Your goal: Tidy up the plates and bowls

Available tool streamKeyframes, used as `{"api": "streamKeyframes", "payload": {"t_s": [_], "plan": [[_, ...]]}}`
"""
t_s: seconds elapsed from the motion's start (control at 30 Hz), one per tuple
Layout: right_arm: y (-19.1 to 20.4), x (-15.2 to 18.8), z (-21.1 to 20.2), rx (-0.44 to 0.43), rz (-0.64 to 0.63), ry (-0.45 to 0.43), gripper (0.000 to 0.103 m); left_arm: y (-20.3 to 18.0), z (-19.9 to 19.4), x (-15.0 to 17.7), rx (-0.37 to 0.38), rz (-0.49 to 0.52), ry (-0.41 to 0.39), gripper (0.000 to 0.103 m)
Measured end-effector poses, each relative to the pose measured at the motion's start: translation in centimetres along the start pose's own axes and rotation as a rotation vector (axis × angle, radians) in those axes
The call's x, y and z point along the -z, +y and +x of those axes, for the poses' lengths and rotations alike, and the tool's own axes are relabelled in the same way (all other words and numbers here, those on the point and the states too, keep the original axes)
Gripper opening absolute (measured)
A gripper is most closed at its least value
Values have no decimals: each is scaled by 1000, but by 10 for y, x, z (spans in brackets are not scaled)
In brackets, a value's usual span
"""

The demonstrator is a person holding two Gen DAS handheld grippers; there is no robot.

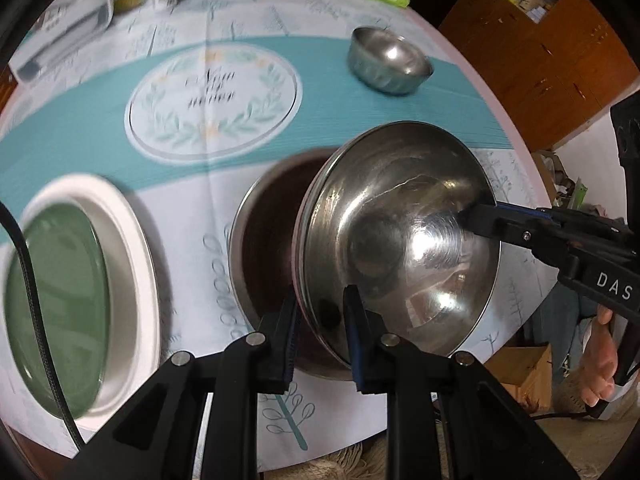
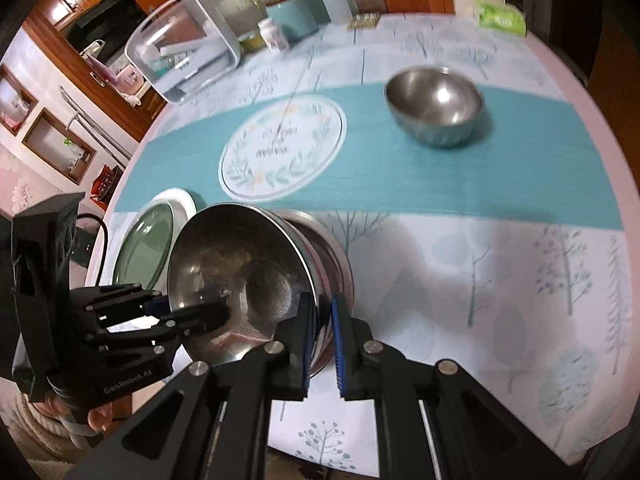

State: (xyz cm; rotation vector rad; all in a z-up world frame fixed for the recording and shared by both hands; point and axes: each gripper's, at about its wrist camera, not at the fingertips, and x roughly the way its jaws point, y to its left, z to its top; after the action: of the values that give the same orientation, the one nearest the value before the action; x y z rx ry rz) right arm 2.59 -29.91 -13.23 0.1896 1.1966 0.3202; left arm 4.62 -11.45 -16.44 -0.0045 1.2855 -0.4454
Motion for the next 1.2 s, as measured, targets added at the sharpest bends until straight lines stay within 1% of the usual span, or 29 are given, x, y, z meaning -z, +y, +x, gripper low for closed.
{"api": "streamKeyframes", "payload": {"t_s": [0.07,0.17,0.23,0.27,0.3,0.37,0.4,0.47,0.5,0.53,0.57,0.6,0.67,0.73,1.0,1.07,1.13,1.2], "plan": [[0,2,6,5,0,12,9,2,3,2,-3,-5,0,19],[0,3,14,10,1,28,9,2,5,2,-30,9,-8,19],[0,1,17,14,2,36,9,2,6,1,-40,19,-11,22],[1,0,18,18,0,35,9,1,6,1,-47,23,-11,27],[1,0,19,25,-6,36,9,2,6,1,-45,25,-13,29],[2,-1,21,40,-13,38,9,2,5,1,-37,28,-18,38],[3,-1,22,41,-17,35,9,1,4,1,-39,32,-20,42],[4,0,22,51,-22,26,9,-1,2,0,-27,45,-31,57],[6,0,23,62,-30,21,9,-3,0,0,-25,49,-39,60],[8,0,23,76,-41,14,10,-4,-2,0,-27,54,-47,66],[10,1,24,90,-55,8,10,-7,-5,0,-45,64,-60,73],[12,1,24,100,-65,7,10,-9,-7,0,-61,70,-71,74],[13,1,25,106,-70,8,10,-12,-12,0,-77,89,-94,76],[12,2,25,95,-68,7,10,-12,-15,0,-80,95,-104,76],[11,3,14,69,-71,-28,10,-6,-24,-4,-64,65,-131,76],[10,3,10,58,-74,-34,16,-6,-27,-6,-53,58,-139,76],[8,4,4,42,-73,-52,33,-6,-30,-8,-51,52,-149,76],[8,5,-1,37,-74,-71,38,-8,-32,-11,-39,45,-154,76]]}}
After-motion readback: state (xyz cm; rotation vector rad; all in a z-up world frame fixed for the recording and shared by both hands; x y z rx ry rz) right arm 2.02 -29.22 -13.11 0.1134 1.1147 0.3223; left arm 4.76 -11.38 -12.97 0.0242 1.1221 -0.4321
